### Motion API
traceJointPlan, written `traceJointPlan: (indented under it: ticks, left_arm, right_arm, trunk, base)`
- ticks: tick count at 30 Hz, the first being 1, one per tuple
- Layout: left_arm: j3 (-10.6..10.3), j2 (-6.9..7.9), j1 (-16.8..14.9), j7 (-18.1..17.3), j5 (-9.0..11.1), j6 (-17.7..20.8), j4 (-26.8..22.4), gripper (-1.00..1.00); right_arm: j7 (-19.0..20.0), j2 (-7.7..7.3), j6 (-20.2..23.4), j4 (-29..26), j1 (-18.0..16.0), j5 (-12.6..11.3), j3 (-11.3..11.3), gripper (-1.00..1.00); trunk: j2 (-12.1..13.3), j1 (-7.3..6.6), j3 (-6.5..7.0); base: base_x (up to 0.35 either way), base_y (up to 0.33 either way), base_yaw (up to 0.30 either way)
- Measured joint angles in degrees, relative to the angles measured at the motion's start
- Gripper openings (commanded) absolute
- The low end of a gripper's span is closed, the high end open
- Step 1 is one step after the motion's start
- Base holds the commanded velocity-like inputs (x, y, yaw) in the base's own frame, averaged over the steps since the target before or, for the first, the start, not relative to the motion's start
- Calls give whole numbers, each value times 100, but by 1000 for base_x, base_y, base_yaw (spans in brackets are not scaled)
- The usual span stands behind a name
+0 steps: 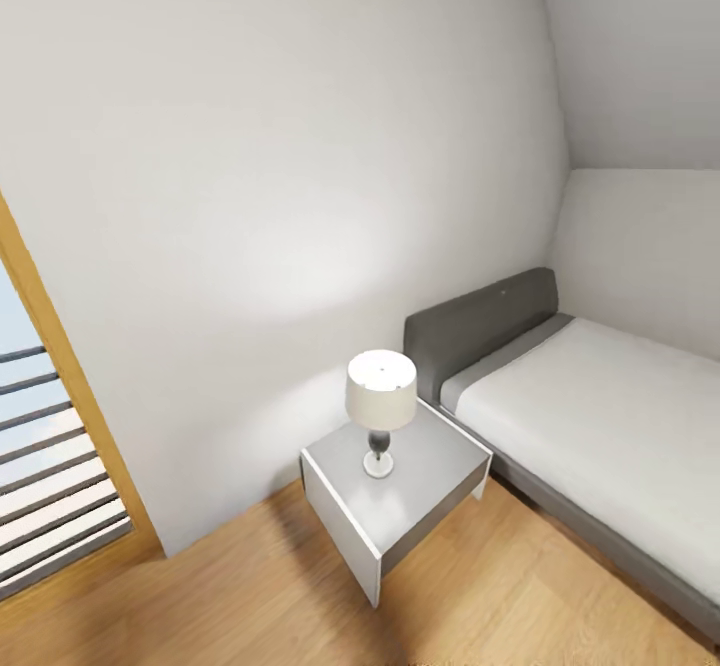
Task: Attach the digital camera to the camera tripod in the bedroom.
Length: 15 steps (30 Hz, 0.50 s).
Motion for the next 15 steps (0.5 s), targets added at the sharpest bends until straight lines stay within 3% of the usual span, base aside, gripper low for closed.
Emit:
traceJointPlan:
  ticks: [8, 11, 14, 15]
  left_arm:
    - [4, -5, -339, -12, 15, 209, -27, 100]
    - [9, -8, -670, -13, 50, 612, -102, 100]
    - [8, -64, -1073, -14, 139, 1244, -426, 100]
    - [8, -64, -1075, -14, 139, 1252, -430, 100]
  right_arm:
    - [11, 20, -12, -147, -119, 1, -22, 100]
    - [6, 39, 80, -338, -280, -13, -29, 100]
    - [-11, 46, 494, -569, -552, -18, -34, 100]
    - [-11, 46, 500, -571, -555, -19, -34, 100]
  trunk:
    - [0, 0, 18]
    - [0, 0, 26]
    - [0, 0, 35]
    - [0, 0, 35]
  base:
    - [0, 0, -278]
    - [0, 0, -280]
    - [0, 0, -280]
    - [0, 0, -280]
